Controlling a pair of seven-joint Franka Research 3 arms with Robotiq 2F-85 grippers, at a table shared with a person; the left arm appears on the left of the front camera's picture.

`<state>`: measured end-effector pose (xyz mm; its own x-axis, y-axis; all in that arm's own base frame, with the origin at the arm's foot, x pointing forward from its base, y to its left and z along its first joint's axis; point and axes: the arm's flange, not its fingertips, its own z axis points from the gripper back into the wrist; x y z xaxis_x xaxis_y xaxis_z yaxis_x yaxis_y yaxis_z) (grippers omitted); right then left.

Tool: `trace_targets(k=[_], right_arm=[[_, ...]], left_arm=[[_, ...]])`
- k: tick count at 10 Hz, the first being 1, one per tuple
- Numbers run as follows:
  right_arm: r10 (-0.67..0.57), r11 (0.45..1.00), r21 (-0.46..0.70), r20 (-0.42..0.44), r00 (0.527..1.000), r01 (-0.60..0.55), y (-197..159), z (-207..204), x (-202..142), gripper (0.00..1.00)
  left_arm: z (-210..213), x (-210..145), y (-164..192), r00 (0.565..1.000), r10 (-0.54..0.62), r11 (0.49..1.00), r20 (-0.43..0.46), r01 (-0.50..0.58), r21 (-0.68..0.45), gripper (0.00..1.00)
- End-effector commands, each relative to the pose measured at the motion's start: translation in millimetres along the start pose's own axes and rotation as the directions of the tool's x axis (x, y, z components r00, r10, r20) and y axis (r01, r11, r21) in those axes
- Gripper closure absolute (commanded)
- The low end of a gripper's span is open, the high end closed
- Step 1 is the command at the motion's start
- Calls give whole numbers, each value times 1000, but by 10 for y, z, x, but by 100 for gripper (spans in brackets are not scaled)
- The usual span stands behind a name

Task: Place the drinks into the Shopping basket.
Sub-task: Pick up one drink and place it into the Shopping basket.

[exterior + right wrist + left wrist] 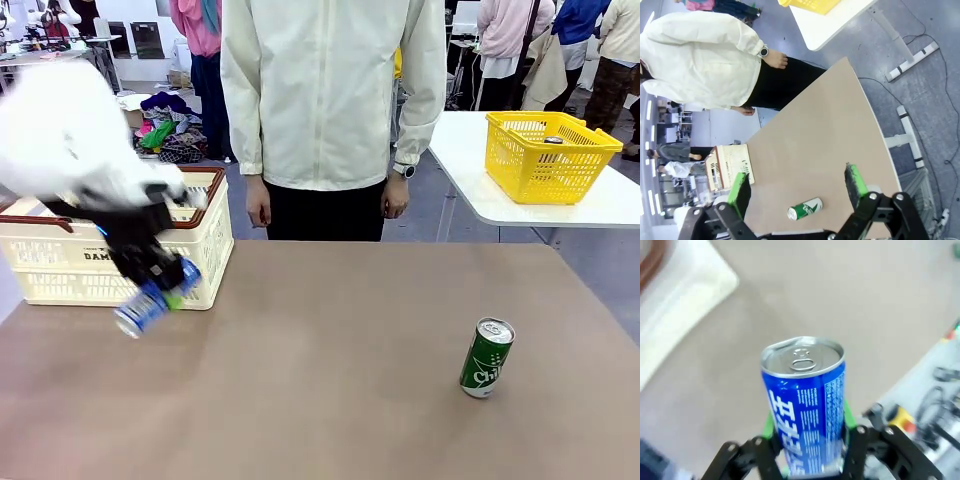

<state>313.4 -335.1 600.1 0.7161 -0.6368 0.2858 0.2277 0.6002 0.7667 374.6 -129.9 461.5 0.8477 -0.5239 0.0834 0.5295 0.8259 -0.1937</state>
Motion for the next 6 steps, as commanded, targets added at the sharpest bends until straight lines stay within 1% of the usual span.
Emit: trace_targets(k=[1,2,3,4,5,6], right_arm=[[-3,1000,14,8,1000,3,31,3,23,0],[-3,1000,14,8,1000,3,31,3,23,0],[-3,1000,14,8,1000,3,31,3,23,0],[-3,1000,14,8,1000,3,31,3,23,0],[-3,1000,14,8,1000,3,31,3,23,0],[-3,1000,14,8,1000,3,31,3,23,0]], left_arm=[[821,-162,249,998,34,997,47,-30,-71,100],[1048,-202,386,992,113,990,59,-107,-94,100],[1123,-263,456,983,172,980,62,-164,-112,100],[1122,-346,485,965,229,969,125,-214,-120,100],[1223,-432,418,991,111,991,69,-105,-78,100],[1223,-432,418,991,111,991,69,-105,-78,100]])
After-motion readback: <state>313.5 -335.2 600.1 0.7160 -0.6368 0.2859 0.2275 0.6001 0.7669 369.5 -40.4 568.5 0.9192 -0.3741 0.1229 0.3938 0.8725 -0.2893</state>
